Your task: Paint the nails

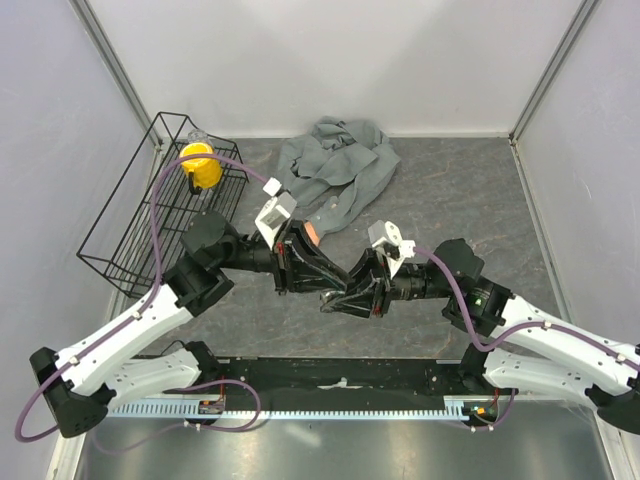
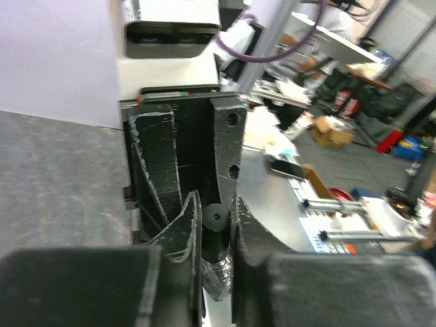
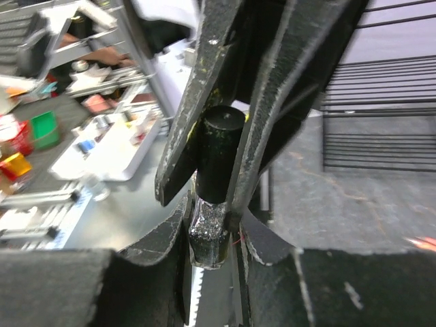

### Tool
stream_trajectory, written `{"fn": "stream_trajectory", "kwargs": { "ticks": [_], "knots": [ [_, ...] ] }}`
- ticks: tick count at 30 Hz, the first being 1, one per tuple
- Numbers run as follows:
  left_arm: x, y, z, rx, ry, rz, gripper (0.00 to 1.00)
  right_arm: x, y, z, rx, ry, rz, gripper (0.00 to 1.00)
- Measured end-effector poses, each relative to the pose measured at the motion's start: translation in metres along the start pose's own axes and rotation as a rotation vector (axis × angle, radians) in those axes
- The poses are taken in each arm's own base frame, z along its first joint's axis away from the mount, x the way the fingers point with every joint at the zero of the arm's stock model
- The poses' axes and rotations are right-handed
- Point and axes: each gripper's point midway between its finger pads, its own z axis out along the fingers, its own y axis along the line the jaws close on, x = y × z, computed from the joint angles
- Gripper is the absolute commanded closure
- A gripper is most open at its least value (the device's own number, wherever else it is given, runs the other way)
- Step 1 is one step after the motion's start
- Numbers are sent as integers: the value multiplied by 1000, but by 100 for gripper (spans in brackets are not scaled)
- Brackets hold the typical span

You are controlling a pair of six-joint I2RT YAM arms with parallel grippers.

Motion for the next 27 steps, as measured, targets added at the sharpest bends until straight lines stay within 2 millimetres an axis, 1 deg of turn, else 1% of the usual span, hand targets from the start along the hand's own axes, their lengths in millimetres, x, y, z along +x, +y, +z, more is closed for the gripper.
{"fn": "stream_trajectory", "kwargs": {
  "ticks": [3, 5, 7, 9, 11, 12, 13, 14, 16, 17, 18, 19, 20, 21, 22, 23, 24, 25, 26, 27],
  "knots": [
    [-11, 12, -1, -86, -21, 26, 98, -10, -15, -1, 100, -21, -17, 100],
    [-19, 27, -2, -190, -47, 25, 98, -15, -31, -2, 194, -34, -19, 100],
    [-29, 54, -9, -368, -87, 5, 98, -18, -57, -1, 353, -46, -5, 100],
    [-35, 89, -18, -593, -107, -20, 98, -21, -85, 1, 548, -60, 3, 100],
    [-37, 111, -26, -777, -96, -24, 98, -21, -110, 0, 752, -56, -3, 100],
    [-39, 121, -30, -861, -87, -16, 98, -22, -120, -2, 840, -58, -14, 100],
    [-39, 129, -34, -921, -79, -11, 98, -23, -125, -4, 898, -57, -24, 100],
    [-38, 136, -38, -980, -71, -10, 98, -21, -133, -6, 958, -46, -37, 100],
    [-32, 143, -43, -1037, -54, -13, 98, -10, -142, -11, 1034, -10, -60, 100],
    [-28, 146, -44, -1052, -44, -14, 94, -6, -144, -13, 1052, 7, -68, 100],
    [-23, 147, -45, -1058, -37, -16, 87, -3, -144, -14, 1054, 22, -74, 100],
    [-22, 146, -45, -1053, -38, -16, 70, -1, -144, -14, 1049, 33, -81, 100],
    [-21, 144, -46, -1047, -42, -15, 61, 1, -142, -14, 1035, 36, -85, 100],
    [-20, 140, -46, -1029, -45, -13, 54, 1, -140, -13, 1016, 37, -89, 100],
    [-18, 134, -45, -1001, -47, -18, 45, 2, -135, -11, 978, 39, -95, 100],
    [-16, 129, -45, -978, -45, -19, 41, 1, -129, -8, 936, 32, -98, 100],
    [-16, 121, -43, -941, -47, -21, 33, 0, -122, -4, 890, 24, -102, 100],
    [-16, 114, -42, -908, -53, -22, 16, 1, -115, -2, 841, 21, -104, 100],
    [-18, 107, -43, -881, -61, -21, 10, 0, -107, -1, 795, 15, -106, 100],
    [-20, 101, -43, -856, -65, -15, 7, -1, -102, -1, 762, 8, -108, 100]
  ]
}}
